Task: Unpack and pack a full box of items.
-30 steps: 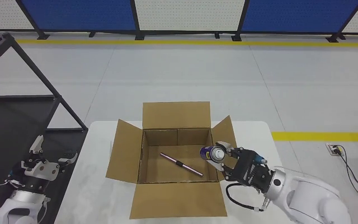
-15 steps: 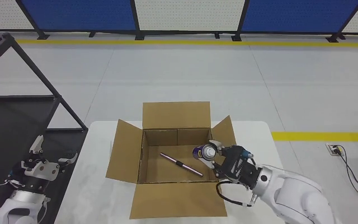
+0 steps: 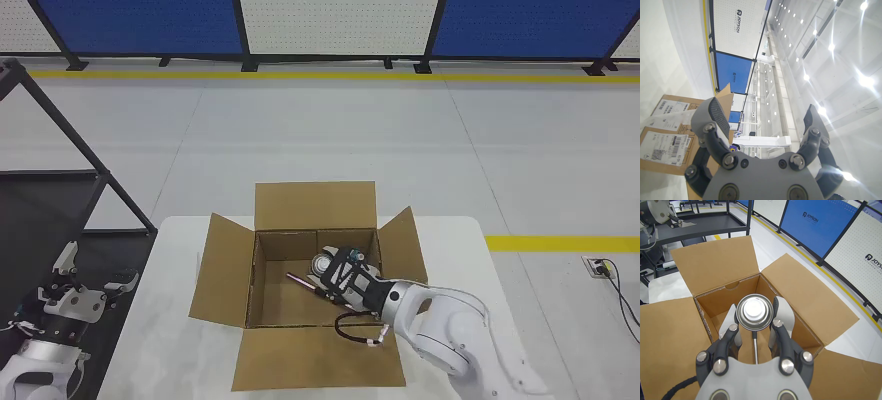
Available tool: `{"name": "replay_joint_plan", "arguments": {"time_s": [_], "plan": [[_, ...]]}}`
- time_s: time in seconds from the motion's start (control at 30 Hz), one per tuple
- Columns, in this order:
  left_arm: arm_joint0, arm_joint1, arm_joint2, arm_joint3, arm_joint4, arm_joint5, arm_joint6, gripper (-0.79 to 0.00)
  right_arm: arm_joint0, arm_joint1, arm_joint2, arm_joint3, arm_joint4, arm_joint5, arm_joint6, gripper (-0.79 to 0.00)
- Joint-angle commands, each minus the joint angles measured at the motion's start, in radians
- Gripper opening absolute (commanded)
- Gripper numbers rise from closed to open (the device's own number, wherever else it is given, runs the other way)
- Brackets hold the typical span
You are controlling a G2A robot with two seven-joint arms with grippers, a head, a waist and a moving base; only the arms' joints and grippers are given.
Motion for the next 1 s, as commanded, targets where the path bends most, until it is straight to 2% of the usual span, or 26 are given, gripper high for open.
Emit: {"name": "replay_joint_plan", "arguments": {"time_s": [0.0, 0.13, 0.7, 0.97], "plan": [[0.0, 0.0, 0.0, 0.0, 0.0, 0.0, 0.0, 0.0, 0.014, -0.01, -0.022, 0.032, -0.004, 0.039, -0.004, -0.785], [0.0, 0.0, 0.0, 0.0, 0.0, 0.0, 0.0, 0.0, 0.035, -0.027, -0.052, 0.066, 0.027, 0.073, -0.004, -0.785], [0.0, 0.0, 0.0, 0.0, 0.0, 0.0, 0.0, 0.0, 0.024, -0.029, -0.05, 0.067, 0.039, 0.078, -0.01, -0.785], [0.0, 0.0, 0.0, 0.0, 0.0, 0.0, 0.0, 0.0, 0.148, -0.084, -0.127, 0.218, 0.106, 0.217, 0.086, -0.785]]}}
